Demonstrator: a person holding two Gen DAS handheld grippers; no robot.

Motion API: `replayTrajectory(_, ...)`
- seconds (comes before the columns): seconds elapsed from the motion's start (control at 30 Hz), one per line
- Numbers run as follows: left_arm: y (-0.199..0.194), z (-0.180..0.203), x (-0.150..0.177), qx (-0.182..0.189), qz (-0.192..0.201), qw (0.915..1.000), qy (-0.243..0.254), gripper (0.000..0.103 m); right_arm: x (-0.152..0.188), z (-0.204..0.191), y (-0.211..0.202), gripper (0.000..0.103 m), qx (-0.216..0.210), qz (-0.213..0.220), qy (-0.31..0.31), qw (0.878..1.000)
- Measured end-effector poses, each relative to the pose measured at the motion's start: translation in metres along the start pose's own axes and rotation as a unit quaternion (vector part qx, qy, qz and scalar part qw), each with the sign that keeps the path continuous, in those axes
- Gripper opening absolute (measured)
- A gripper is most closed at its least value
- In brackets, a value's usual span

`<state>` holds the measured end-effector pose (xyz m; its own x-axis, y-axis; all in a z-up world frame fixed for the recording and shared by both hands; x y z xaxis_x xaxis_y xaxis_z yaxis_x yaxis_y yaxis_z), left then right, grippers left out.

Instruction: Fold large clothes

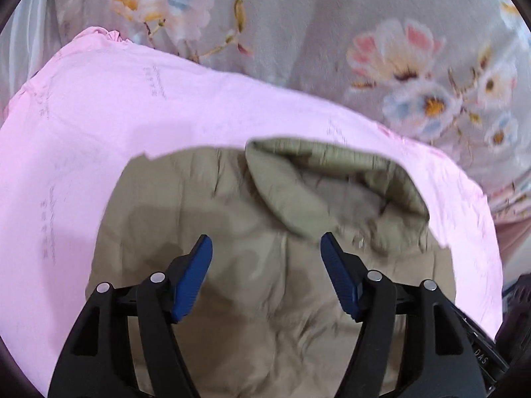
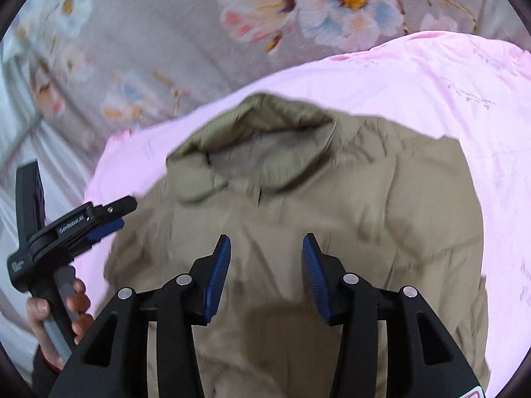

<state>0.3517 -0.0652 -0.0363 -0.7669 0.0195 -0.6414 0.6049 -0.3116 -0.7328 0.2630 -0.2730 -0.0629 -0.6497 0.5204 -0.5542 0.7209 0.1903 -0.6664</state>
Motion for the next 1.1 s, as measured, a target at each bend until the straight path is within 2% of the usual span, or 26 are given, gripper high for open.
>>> replayTrajectory(0.07, 0.016, 0.004, -0.017, -0.014, -0.007, 0.9999, 0.000, 0.065, -0.016, 0.006, 0.013, 0.046, 0.001, 0.000, 0.030, 1.000)
replayTrajectory(0.17, 0.048, 0.009, -0.024, -0.010, -0.044, 0.9989, -0.011, 0.065, -0.030, 0.019, 0.039, 0.046, -0.017, -0.014, 0.089, 0.996)
replayTrajectory(0.2, 0.057, 0.009, -0.024, -0.016, -0.052, 0.9984, -0.014, 0.062, -0.033, 0.023, 0.050, 0.047, -0.021, -0.020, 0.107, 0.994)
replayTrajectory(0.27, 0.073, 0.012, -0.022, -0.035, -0.064, 0.9973, -0.001, 0.049, -0.036, 0.023, 0.062, 0.047, -0.023, -0.025, 0.108, 0.994)
replayTrajectory(0.3, 0.079, 0.013, -0.019, -0.043, -0.070, 0.9966, 0.008, 0.045, -0.036, 0.022, 0.067, 0.042, -0.022, -0.026, 0.102, 0.994)
replayTrajectory(0.33, 0.086, 0.014, -0.016, -0.047, -0.078, 0.9958, 0.015, 0.034, -0.038, 0.019, 0.071, 0.036, -0.022, -0.026, 0.090, 0.995)
replayTrajectory(0.37, 0.092, 0.015, -0.011, -0.048, -0.086, 0.9949, 0.020, 0.023, -0.037, 0.015, 0.075, 0.016, -0.022, -0.027, 0.077, 0.996)
replayTrajectory(0.4, 0.094, 0.015, -0.009, -0.049, -0.088, 0.9947, 0.024, 0.021, -0.036, 0.013, 0.076, 0.005, -0.014, -0.026, 0.060, 0.998)
replayTrajectory(0.47, 0.094, 0.016, -0.005, -0.064, -0.075, 0.9941, 0.045, 0.016, -0.038, 0.011, 0.071, 0.004, -0.012, -0.009, 0.035, 0.999)
replayTrajectory(0.57, 0.095, 0.017, 0.002, -0.075, -0.061, 0.9928, 0.070, 0.015, -0.029, 0.012, 0.070, 0.004, 0.020, 0.001, -0.012, 1.000)
replayTrajectory(0.63, 0.098, 0.017, 0.006, -0.082, -0.052, 0.9916, 0.085, 0.014, -0.018, 0.025, 0.087, 0.001, 0.048, -0.024, -0.017, 0.998)
replayTrajectory(0.77, 0.102, 0.021, 0.012, -0.107, -0.039, 0.9875, 0.109, 0.015, -0.013, 0.030, 0.096, 0.000, 0.048, -0.039, -0.017, 0.998)
replayTrajectory(0.83, 0.099, 0.020, 0.012, -0.101, -0.036, 0.9885, 0.107, 0.016, -0.016, 0.031, 0.094, 0.000, 0.046, -0.049, -0.012, 0.998)
replayTrajectory(0.9, 0.088, 0.014, 0.010, -0.085, -0.033, 0.9908, 0.100, 0.016, -0.019, 0.032, 0.082, 0.008, 0.047, -0.053, -0.005, 0.997)
replayTrajectory(1.0, 0.062, 0.004, -0.009, -0.076, -0.002, 0.9925, 0.096, 0.016, -0.033, 0.029, 0.056, 0.013, 0.049, -0.020, -0.014, 0.998)
replayTrajectory(1.1, 0.044, 0.000, -0.050, -0.071, 0.028, 0.9943, 0.074, 0.021, -0.064, 0.018, 0.034, 0.013, 0.044, 0.023, -0.016, 0.999)
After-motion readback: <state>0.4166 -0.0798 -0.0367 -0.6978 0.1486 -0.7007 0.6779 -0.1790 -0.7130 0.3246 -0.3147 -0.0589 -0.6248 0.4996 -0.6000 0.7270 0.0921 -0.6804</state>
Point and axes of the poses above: each gripper's, at about its wrist camera, not at the fingertips, and y roughly the way its jaws point, z to its right, x to its underside, the point moved 8 cm from there along y, roughly the way its jaws point, and after that the axes turned 4 degrees about y, right-handed, at the moved point
